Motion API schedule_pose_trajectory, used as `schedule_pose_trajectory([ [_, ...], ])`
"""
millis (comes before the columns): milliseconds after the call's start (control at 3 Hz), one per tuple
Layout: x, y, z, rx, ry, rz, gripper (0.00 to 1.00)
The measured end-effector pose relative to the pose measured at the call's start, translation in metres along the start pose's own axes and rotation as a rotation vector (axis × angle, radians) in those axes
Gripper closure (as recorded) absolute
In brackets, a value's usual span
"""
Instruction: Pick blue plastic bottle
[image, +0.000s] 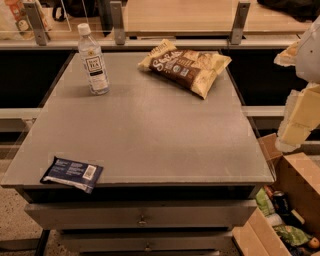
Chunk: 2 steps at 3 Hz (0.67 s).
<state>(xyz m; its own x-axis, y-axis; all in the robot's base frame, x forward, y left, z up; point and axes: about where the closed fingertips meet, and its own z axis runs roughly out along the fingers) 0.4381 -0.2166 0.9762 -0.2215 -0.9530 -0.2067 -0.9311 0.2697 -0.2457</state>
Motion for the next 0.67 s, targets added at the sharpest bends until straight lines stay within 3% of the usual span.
schedule_pose_trajectory([
  [667, -0.0068, -0.0045, -0.0008, 0.015, -0.035, 0.004, 0.0],
])
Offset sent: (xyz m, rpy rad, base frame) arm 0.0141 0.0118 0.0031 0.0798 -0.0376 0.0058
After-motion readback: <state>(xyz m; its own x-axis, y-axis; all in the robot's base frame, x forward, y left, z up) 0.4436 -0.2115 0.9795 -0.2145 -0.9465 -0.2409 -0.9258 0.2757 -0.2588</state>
